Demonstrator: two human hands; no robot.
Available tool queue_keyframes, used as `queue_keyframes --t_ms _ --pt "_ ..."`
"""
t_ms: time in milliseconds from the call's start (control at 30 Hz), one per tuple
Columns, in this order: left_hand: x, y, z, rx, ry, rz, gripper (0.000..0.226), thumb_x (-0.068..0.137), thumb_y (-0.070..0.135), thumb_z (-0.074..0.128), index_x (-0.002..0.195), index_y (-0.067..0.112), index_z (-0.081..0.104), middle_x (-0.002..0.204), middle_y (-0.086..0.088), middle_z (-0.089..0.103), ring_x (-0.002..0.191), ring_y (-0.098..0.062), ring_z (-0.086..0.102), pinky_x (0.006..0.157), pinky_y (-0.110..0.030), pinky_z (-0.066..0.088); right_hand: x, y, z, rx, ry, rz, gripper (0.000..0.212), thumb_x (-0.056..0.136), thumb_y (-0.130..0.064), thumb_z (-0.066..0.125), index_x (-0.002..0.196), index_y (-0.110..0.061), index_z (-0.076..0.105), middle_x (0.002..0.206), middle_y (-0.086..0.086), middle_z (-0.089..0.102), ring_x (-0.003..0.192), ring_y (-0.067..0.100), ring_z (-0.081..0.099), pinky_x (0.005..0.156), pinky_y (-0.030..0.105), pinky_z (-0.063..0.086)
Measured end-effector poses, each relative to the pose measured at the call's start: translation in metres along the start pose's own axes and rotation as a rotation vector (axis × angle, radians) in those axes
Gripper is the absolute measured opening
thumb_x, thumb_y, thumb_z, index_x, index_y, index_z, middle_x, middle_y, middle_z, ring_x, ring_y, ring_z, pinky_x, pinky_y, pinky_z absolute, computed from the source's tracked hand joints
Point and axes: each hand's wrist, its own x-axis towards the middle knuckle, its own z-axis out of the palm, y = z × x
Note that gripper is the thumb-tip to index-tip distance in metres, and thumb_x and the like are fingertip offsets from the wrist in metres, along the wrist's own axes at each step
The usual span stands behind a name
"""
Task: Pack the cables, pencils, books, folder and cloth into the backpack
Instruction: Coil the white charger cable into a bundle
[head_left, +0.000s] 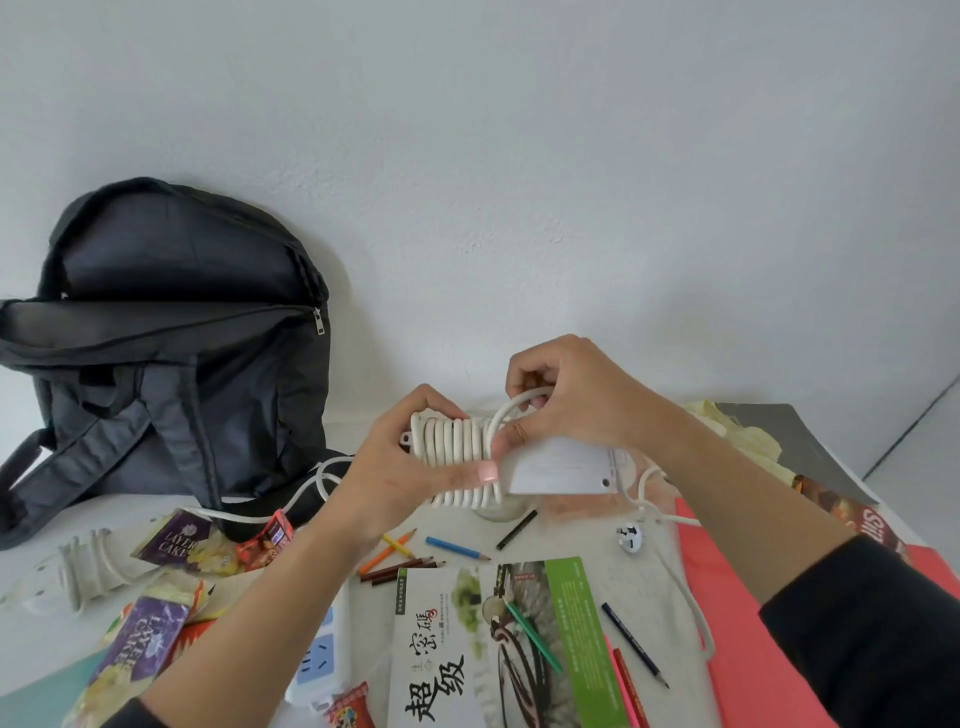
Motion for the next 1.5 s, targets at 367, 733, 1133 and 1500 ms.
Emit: queue_keyframes --t_ms 367,733,1133,1500 --pt "0.004 0.0 0.005 -0.31 -0.031 -0.113 0.056 0.048 0.012 0.096 0.093 0.014 0.063 0.094 -0.011 0.065 0.082 -0.027 0.065 0.07 -0.042 0.058 -0.007 0.025 -0.006 0.655 -0.202 0.293 0.006 0.088 -0.018 0.073 0.086 -0.013 0.075 0.08 0.003 0.069 0.067 0.015 0.057 0.061 0.023 0.045" --pt "0.019 0.007 -0.001 -0.439 0.205 -0.071 0.06 0.048 0.018 0.095 0.098 0.015 0.063 0.094 -0.008 0.068 0.085 -0.025 0.069 0.079 -0.043 0.056 -0.035 0.04 0.029 0.908 0.052 0.341 0.029 0.096 0.006 0.041 0.107 0.001 0.068 0.088 0.013 0.068 0.054 0.012 0.033 0.057 0.029 0.022" --pt "0.032 -0.011 0.016 -0.264 0.535 0.014 0.051 0.059 0.009 0.096 0.097 0.015 0.062 0.082 0.004 0.065 0.074 -0.013 0.067 0.064 -0.029 0.06 -0.052 0.028 0.035 -0.261 -0.113 0.249 0.013 0.099 -0.04 0.058 0.107 -0.03 0.056 0.071 -0.005 0.057 0.059 0.007 0.053 0.073 0.031 0.047" --pt "0.029 -0.026 -0.007 0.256 0.558 0.192 0.052 0.062 0.023 0.099 0.094 0.024 0.057 0.081 0.006 0.064 0.069 -0.006 0.063 0.058 -0.034 0.058 -0.047 0.017 0.043 -0.21 -0.115 0.058 0.019 0.108 -0.031 0.047 0.099 -0.019 0.059 0.077 0.001 0.059 0.071 0.018 0.053 0.072 0.035 0.043"
